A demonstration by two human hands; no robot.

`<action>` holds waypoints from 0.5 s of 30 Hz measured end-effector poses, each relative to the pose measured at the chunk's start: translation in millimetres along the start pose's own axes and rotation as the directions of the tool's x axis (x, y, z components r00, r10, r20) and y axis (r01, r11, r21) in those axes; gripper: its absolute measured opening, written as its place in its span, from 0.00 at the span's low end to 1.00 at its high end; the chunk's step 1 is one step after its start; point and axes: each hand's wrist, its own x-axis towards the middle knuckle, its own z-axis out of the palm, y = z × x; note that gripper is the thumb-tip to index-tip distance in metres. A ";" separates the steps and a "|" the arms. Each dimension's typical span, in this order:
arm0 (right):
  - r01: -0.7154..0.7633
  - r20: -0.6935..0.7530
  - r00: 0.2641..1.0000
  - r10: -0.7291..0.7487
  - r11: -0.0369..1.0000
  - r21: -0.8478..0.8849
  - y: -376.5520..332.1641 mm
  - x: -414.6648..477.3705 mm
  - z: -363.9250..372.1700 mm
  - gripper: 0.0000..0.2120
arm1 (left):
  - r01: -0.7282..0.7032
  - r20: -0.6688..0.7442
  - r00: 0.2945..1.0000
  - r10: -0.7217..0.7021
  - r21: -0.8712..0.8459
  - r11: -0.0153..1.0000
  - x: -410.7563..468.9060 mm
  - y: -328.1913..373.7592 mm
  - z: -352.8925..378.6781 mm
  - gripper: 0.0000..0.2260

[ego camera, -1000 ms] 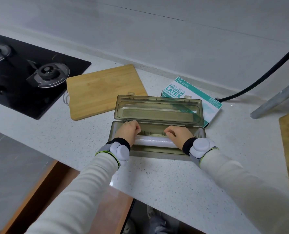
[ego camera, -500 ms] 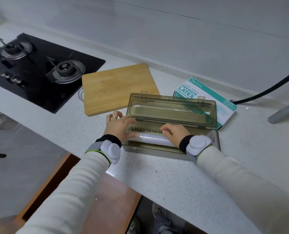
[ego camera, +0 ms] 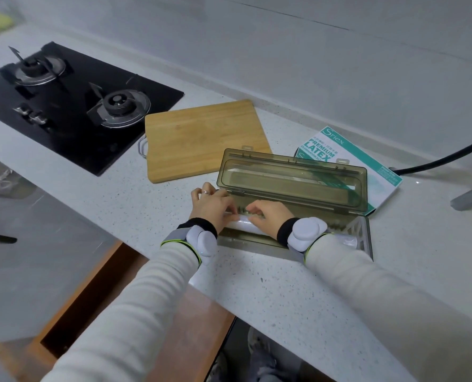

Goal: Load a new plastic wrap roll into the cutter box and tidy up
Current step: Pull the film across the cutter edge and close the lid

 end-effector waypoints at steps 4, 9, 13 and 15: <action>0.026 -0.013 1.000 -0.026 0.999 -0.026 -1.8 2.0 1.1 0.17 | 0.010 -0.047 0.999 -0.012 -0.042 0.999 -2.1 -0.2 2.0 0.13; 0.054 -0.002 0.999 -0.054 0.998 -0.016 -4.7 4.1 1.0 0.17 | 0.009 -0.083 0.996 -0.017 -0.093 0.996 -6.0 -3.2 0.5 0.11; 0.069 0.019 0.997 -0.068 0.997 -0.031 -7.3 5.0 1.9 0.16 | -0.077 -0.123 0.991 0.056 -0.176 0.981 -5.0 -5.9 0.2 0.11; 0.074 0.018 0.997 -0.073 0.995 -0.061 -7.4 4.2 2.3 0.14 | -0.100 -0.087 0.993 0.079 -0.268 0.958 -4.3 -6.0 -0.7 0.09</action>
